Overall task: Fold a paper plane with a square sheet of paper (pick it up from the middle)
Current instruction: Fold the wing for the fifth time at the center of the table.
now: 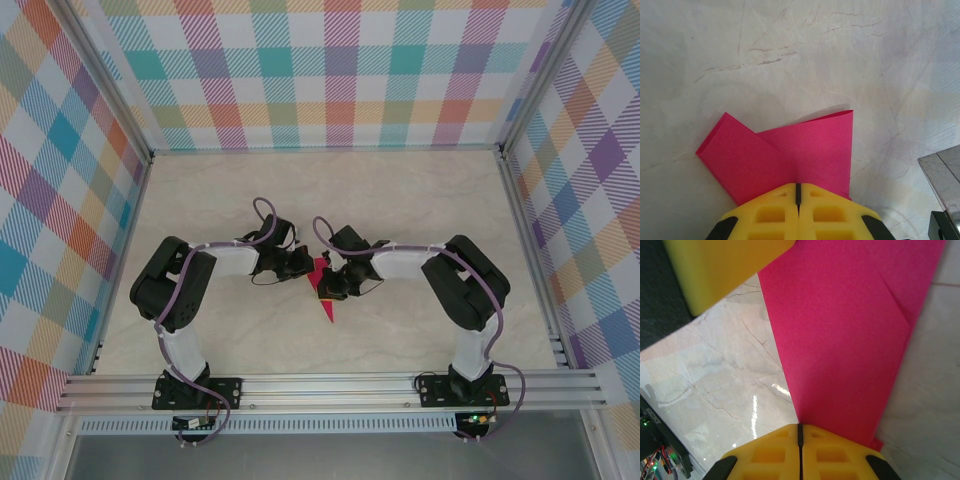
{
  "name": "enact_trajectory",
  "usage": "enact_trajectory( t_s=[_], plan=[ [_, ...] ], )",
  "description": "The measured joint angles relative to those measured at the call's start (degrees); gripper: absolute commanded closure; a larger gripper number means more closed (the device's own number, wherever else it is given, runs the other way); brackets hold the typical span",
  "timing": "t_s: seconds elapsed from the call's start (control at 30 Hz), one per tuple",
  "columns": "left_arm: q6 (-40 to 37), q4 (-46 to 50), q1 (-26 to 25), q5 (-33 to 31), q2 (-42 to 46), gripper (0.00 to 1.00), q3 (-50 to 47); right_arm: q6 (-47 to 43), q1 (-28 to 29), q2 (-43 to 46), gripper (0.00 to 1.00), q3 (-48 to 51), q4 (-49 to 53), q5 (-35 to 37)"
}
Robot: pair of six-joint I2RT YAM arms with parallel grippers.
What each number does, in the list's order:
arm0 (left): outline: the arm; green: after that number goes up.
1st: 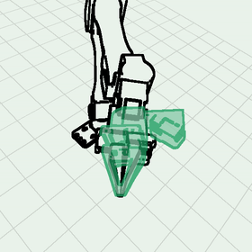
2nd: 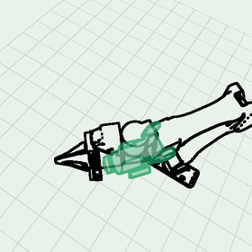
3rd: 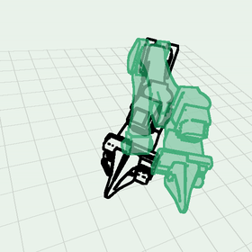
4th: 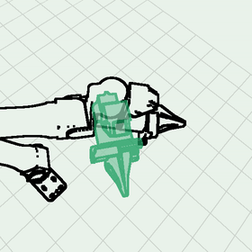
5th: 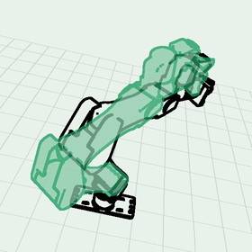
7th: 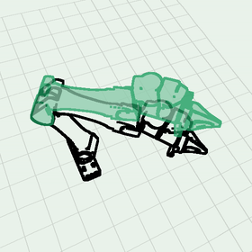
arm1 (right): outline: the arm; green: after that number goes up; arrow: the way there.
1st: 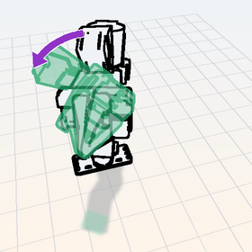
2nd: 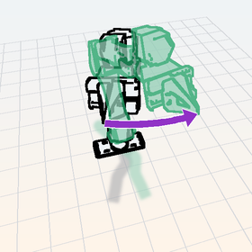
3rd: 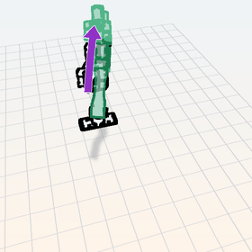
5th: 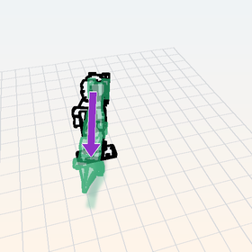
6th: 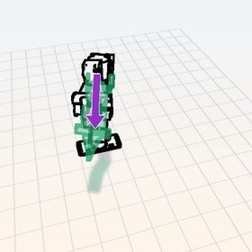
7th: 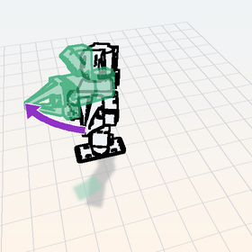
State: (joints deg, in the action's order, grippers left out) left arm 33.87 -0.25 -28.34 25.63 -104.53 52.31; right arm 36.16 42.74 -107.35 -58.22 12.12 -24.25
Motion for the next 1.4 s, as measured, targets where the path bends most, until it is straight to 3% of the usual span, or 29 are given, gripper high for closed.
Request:
enact_trajectory(
  t_s=[0.37, 0.93, 1.2, 1.4],
  plan=[
    [0.0, 1.7, -0.1, -0.7, -0.5, 0.97, 1.1, -1.0, 0.7, 6.3, 0.93, 8.9, -2.5, -0.9],
    [0.7, 1.8, -0.1, -0.8, -0.5, 0.97, 1.2, -2.0, 4.3, 10.1, 0.93, 12.9, -1.2, -1.3],
    [1.0, 4.5, -0.2, -1.8, 0.0, 0.86, 2.2, -0.9, 4.6, 19.0, 0.75, 14.1, 4.8, 5.8],
    [0.9, 12.2, -0.2, -4.8, 4.7, 0.64, 4.6, 1.2, 4.4, 26.0, 0.43, 10.5, 10.4, 22.7]
  ],
)
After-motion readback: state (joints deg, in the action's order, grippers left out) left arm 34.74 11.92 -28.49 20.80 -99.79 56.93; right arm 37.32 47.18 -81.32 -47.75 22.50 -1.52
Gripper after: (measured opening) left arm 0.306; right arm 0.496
